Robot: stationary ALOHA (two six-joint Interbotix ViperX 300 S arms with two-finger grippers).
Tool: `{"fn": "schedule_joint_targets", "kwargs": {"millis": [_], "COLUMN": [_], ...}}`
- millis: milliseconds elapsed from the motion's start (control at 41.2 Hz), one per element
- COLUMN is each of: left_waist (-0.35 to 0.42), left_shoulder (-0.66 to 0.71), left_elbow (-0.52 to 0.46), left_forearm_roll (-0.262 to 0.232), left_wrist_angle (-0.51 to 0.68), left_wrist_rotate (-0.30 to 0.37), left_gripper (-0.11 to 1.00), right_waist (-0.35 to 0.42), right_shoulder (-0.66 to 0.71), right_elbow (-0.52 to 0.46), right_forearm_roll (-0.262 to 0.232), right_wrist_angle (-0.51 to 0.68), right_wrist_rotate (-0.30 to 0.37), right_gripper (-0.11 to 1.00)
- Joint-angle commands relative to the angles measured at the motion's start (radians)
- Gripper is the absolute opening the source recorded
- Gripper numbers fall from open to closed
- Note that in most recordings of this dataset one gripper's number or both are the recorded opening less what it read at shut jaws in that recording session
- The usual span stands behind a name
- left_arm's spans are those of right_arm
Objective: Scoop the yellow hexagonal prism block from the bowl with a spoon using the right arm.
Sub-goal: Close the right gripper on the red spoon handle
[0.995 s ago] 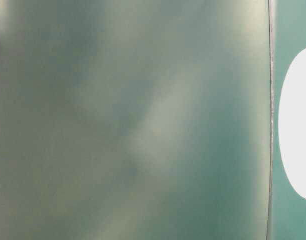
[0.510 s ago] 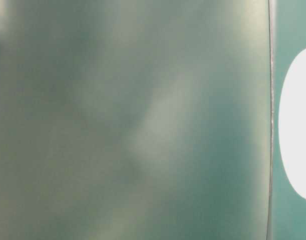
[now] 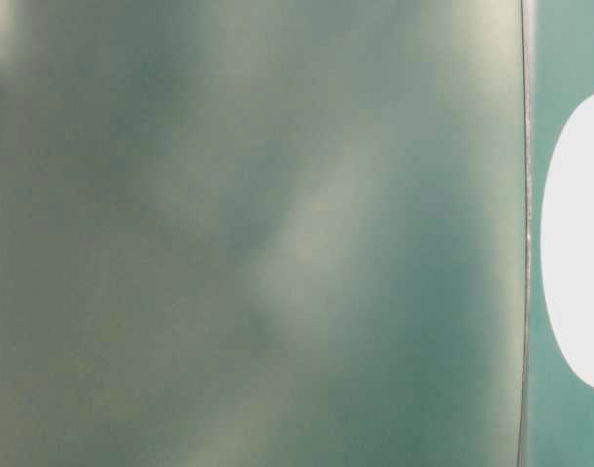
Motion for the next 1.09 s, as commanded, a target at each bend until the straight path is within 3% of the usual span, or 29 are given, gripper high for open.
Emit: {"fn": "schedule_joint_targets", "kwargs": {"millis": [0, 461, 655, 1068], "left_waist": [0.002, 0.002, 0.002, 0.000], "left_shoulder": [0.011, 0.011, 0.011, 0.018], "left_elbow": [-0.026, -0.026, -0.026, -0.025], "left_forearm_roll": [0.003, 0.003, 0.003, 0.003], "left_wrist_angle": [-0.005, -0.005, -0.006, -0.006], "left_wrist_rotate": [0.002, 0.002, 0.002, 0.002], "left_gripper": [0.17, 0.17, 0.17, 0.17], "right_waist": [0.005, 0.003, 0.005, -0.018], "right_shoulder": [-0.035, -0.041, -0.041, -0.040], "right_elbow": [-0.003, -0.014, -0.014, -0.031], "right_forearm_roll": [0.002, 0.000, 0.002, 0.005], "right_wrist_angle": [0.014, 0.051, 0.060, 0.115], "right_wrist_rotate": [-0.002, -0.002, -0.002, 0.009], "right_gripper": [0.25, 0.25, 0.44, 0.43]}}
